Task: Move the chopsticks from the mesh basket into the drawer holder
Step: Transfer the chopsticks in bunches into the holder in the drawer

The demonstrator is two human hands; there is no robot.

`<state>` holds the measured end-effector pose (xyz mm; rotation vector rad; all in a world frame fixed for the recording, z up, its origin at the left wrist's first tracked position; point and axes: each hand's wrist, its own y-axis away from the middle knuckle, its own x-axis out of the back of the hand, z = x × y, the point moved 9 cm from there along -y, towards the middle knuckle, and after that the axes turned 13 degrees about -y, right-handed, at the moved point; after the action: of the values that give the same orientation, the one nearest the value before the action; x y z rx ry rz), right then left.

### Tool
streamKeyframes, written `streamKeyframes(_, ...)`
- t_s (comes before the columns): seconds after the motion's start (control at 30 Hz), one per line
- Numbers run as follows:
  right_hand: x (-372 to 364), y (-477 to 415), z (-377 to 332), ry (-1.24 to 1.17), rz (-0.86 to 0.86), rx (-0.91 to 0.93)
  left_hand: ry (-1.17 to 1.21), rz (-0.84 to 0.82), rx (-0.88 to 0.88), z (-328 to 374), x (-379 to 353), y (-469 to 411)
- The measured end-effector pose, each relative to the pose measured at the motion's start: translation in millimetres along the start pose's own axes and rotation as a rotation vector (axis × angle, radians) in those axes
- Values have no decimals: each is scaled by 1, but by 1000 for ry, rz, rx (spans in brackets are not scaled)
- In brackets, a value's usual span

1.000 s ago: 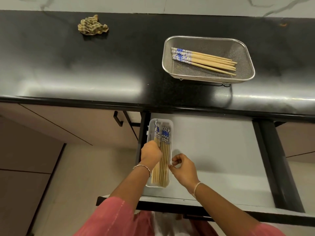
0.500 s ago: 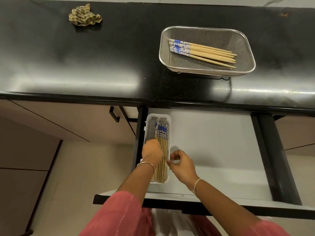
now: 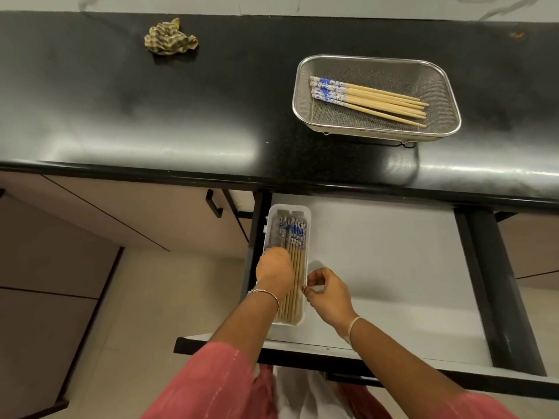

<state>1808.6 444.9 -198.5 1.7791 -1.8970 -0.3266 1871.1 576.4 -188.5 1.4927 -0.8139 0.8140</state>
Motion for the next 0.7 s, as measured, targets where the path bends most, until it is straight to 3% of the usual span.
streamKeyframes(0.17, 0, 0, -1, 8, -3, 5, -103, 55, -77, 7, 8, 7)
streamKeyframes(0.4, 0, -2, 0, 23, -11, 9, -385, 87, -448, 28, -10, 15)
streamKeyframes(0.7, 0, -3, 2, 25, -15, 21, -540, 49, -428, 21, -23, 15)
